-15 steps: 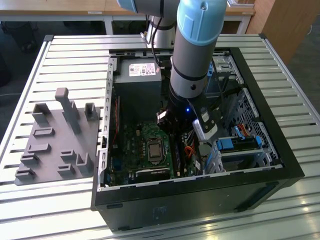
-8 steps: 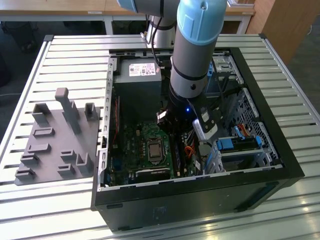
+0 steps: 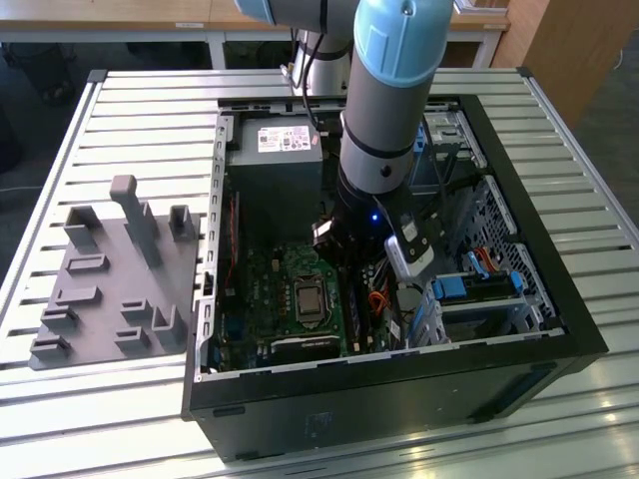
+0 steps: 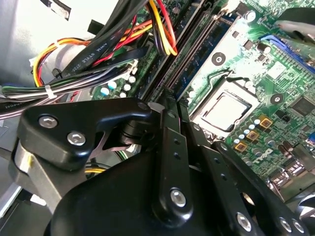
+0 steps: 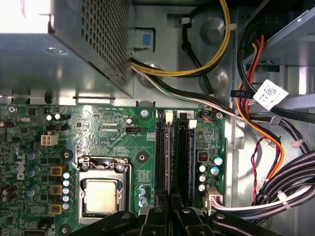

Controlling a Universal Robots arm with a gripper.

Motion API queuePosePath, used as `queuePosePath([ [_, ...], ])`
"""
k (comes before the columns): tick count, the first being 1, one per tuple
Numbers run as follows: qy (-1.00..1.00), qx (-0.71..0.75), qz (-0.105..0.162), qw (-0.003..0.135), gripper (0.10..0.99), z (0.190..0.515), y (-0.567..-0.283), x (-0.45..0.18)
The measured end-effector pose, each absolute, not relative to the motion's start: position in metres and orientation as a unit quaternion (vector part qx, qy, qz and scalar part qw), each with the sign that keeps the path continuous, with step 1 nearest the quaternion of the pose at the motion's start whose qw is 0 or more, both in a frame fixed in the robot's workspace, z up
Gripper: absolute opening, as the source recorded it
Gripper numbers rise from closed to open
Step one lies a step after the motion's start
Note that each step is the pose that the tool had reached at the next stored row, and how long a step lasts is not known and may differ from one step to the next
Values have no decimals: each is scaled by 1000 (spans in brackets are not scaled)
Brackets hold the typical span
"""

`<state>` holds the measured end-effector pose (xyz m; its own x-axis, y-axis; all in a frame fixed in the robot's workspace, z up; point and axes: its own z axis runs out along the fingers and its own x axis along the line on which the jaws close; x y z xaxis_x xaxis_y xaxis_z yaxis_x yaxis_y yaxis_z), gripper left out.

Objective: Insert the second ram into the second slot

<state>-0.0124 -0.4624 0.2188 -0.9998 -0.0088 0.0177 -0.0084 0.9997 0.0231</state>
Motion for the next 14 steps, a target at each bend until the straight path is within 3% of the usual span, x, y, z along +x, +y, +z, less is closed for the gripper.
queuePosePath([
  [14,-1000,4,-12,9,137,217,-461,-12],
])
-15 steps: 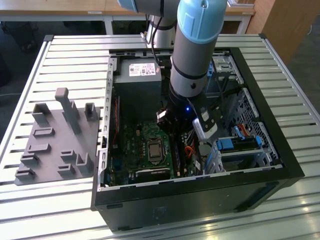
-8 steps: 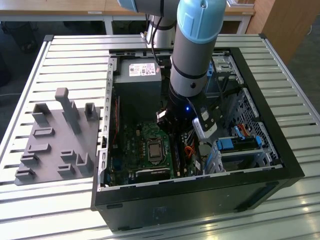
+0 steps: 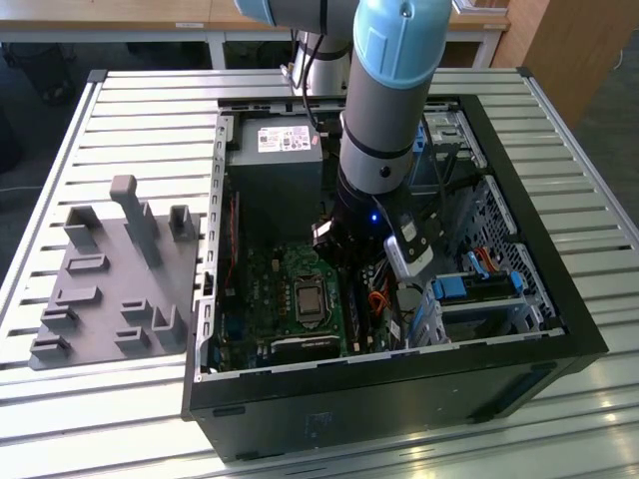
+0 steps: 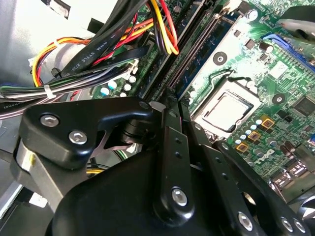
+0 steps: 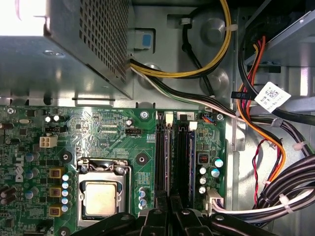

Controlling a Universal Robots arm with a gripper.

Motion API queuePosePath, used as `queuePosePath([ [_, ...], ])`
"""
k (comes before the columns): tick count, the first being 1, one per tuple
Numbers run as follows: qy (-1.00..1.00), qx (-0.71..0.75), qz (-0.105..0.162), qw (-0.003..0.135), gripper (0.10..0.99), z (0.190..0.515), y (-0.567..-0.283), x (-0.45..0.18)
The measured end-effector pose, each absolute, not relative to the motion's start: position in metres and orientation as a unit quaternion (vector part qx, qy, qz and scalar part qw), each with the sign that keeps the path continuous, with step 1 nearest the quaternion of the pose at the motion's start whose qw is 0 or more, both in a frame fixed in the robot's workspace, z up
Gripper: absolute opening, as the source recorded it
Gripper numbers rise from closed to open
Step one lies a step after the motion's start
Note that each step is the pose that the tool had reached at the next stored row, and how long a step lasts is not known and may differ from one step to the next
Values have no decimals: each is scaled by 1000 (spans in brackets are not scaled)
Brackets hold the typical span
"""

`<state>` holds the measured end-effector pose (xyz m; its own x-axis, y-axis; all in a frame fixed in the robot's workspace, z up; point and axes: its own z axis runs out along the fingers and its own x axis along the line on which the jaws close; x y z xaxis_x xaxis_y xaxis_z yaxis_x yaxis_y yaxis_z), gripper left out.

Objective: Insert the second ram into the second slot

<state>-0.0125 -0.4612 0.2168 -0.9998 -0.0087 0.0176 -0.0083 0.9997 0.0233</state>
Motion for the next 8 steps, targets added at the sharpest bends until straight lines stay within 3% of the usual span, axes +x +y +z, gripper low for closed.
queuePosePath([
  [5,-1000,4,-12,9,149,217,-461,-12],
  [6,-1000,4,-12,9,212,217,-461,-12],
  [8,-1000,4,-12,9,212,217,-461,-12],
])
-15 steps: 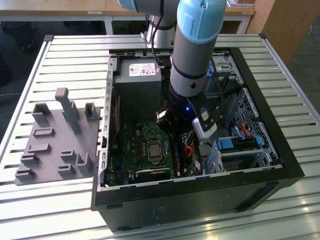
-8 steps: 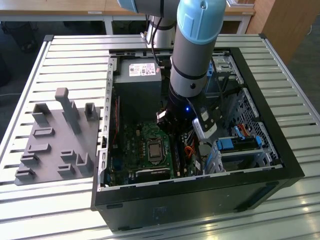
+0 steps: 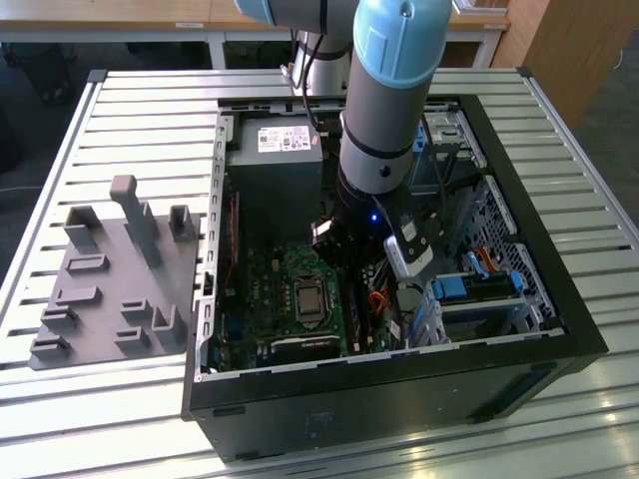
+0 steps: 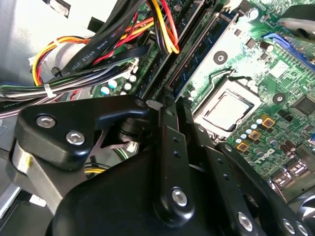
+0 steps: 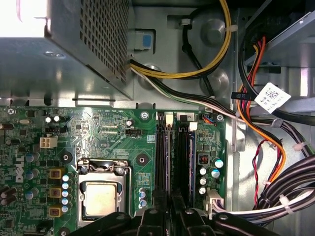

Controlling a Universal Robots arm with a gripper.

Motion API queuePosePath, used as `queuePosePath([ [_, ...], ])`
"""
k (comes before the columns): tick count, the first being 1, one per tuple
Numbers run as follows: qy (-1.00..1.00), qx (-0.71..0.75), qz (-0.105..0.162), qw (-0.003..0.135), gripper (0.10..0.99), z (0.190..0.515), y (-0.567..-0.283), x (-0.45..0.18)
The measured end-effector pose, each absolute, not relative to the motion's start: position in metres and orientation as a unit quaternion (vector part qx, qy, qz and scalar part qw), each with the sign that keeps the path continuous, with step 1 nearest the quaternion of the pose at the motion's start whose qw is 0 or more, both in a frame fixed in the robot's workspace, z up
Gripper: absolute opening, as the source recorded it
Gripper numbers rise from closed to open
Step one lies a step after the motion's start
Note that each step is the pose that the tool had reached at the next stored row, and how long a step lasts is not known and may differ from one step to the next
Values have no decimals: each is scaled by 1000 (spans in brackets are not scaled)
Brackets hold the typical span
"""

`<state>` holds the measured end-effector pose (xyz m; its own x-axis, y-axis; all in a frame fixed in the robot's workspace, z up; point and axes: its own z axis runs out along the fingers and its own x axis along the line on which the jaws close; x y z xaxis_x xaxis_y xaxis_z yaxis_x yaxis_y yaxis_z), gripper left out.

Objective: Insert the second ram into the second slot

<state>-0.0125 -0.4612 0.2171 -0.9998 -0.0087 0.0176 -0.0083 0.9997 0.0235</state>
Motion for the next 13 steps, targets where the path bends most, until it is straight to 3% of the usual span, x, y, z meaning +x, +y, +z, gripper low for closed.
queuePosePath([
  [6,-1000,4,-12,9,212,217,-461,-12],
  [8,-1000,4,-12,9,196,217,-461,-12],
  [9,-1000,4,-12,9,133,217,-461,-12],
  [13,-1000,4,-12,10,133,222,-461,-12],
])
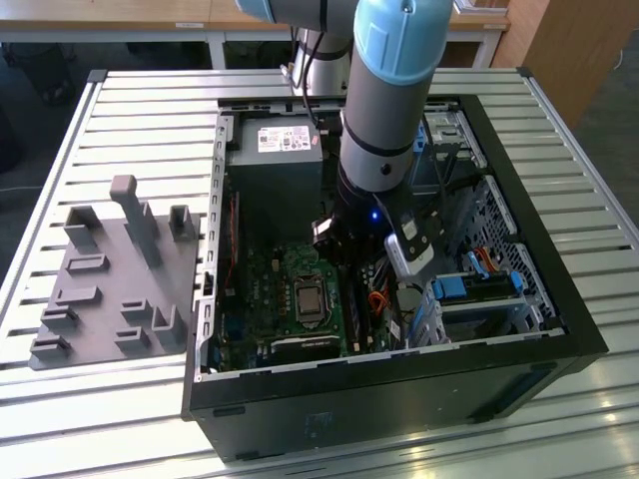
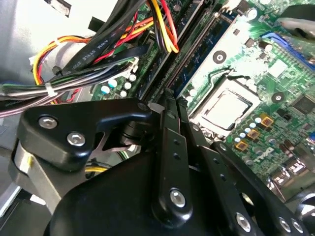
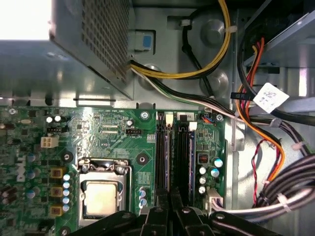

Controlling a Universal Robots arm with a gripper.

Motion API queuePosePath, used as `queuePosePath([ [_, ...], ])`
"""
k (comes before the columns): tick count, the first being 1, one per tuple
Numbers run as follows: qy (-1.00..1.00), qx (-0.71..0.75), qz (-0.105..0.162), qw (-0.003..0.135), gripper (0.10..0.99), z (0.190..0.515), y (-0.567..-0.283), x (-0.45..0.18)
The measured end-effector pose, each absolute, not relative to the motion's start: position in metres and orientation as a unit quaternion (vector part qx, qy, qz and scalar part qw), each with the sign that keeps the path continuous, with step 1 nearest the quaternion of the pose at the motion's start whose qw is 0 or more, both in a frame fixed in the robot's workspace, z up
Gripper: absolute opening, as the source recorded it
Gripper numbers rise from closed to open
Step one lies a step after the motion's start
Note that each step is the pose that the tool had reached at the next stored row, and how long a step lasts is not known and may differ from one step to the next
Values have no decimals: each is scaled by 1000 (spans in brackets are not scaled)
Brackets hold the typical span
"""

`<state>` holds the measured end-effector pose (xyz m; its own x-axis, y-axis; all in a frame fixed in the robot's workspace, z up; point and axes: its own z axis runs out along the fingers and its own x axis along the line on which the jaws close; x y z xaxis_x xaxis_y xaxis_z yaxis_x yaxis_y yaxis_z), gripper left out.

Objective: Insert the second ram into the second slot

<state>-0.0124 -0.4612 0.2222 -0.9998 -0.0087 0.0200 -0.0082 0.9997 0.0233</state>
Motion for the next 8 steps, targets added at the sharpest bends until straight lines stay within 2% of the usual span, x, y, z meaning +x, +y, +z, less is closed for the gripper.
queuePosePath([
  [5,-1000,4,-14,13,133,229,-461,-12],
  [8,-999,4,-33,13,133,229,-462,-12],
])
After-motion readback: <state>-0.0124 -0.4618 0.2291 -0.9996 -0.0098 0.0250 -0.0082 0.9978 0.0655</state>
